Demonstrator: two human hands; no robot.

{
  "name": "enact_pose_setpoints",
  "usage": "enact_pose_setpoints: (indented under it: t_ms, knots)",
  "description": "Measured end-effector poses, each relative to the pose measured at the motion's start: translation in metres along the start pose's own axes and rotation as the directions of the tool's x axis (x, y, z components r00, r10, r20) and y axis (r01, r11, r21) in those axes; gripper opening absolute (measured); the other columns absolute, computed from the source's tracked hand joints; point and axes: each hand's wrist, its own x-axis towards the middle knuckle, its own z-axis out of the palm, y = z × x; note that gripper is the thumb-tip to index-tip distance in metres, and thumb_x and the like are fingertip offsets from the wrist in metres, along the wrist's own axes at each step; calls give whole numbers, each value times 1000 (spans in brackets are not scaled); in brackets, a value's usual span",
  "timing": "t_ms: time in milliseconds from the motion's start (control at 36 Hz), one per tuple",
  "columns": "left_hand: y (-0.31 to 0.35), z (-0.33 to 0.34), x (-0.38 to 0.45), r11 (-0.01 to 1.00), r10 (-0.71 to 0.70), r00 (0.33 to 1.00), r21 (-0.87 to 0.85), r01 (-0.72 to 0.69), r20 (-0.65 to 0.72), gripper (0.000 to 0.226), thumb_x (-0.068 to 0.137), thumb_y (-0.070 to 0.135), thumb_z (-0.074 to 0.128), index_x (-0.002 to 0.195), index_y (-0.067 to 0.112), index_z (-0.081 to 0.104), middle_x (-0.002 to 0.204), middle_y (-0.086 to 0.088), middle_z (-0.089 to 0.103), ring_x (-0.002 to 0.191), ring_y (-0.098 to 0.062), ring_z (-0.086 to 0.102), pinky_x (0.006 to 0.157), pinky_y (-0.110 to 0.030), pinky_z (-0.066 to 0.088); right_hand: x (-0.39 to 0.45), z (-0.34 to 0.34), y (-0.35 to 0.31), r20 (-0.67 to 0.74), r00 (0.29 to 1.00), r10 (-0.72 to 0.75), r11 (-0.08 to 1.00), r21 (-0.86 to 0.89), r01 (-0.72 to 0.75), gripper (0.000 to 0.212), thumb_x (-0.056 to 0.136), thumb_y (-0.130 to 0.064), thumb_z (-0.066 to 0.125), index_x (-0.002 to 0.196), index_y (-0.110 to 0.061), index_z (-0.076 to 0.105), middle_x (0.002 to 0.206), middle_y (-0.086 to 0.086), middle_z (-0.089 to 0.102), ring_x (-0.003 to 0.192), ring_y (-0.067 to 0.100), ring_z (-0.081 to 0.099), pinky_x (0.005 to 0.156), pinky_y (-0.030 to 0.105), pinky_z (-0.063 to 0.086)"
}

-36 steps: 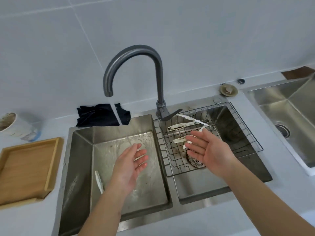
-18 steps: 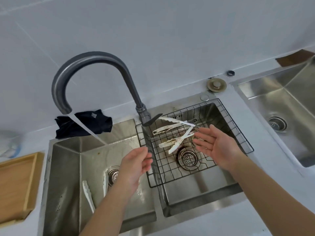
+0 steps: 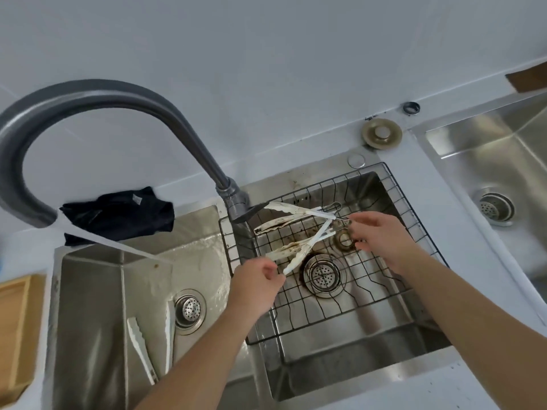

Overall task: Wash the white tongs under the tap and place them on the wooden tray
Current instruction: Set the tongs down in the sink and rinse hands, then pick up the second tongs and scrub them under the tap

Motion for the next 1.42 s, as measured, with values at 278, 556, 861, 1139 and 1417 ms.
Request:
enact_pose_setpoints:
  t_ms: [278, 556, 861, 1139, 1417]
  knots:
    - [2, 21, 20, 965, 26, 999, 261, -34, 31, 25, 93, 30, 67, 116, 22, 67, 97, 2, 65, 65, -4, 55, 49, -17, 40, 43, 1, 3, 66, 980, -186, 690, -701, 178, 36, 98, -24, 60, 134, -27, 60, 128, 2, 65, 87, 18, 68, 77, 31, 58]
    - [-4, 25, 31, 953, 45, 998, 299, -57, 45, 13, 97, 25, 62, 100, 21, 74, 83, 5, 66, 62, -2, 50, 48, -15, 36, 66, 11, 9, 112, 956, -271, 592, -764, 257, 19, 98, -16, 59, 114, -18, 70, 103, 5, 67, 85, 20, 64, 79, 38, 59]
    - [-9, 18, 29, 966, 95, 995, 241, -96, 14, 13, 97, 28, 63, 97, 21, 74, 82, 2, 70, 65, -8, 54, 51, -14, 33, 69, 13, 13, 140, 944, -298, 511, -812, 282, 22, 97, -7, 53, 112, -20, 63, 99, 3, 58, 84, 23, 60, 78, 41, 58]
    - [-7, 16, 32, 976, 94, 996, 196, -92, 0, 11, 96, 25, 64, 90, 23, 72, 80, 2, 70, 82, -20, 63, 66, -33, 55, 55, -9, 19, 164, 926, -341, 464, -827, 317, 20, 99, -5, 48, 101, -11, 66, 91, 1, 55, 79, 20, 55, 63, 27, 41]
    - [-4, 22, 34, 971, 23, 1000, 240, -17, -22, 11, 95, 19, 65, 94, 17, 76, 79, -2, 69, 54, -9, 58, 41, -13, 36, 33, -32, 5, 146, 949, -281, 408, -877, 256, 20, 99, -7, 49, 102, -14, 68, 96, 5, 62, 83, 21, 58, 75, 36, 54]
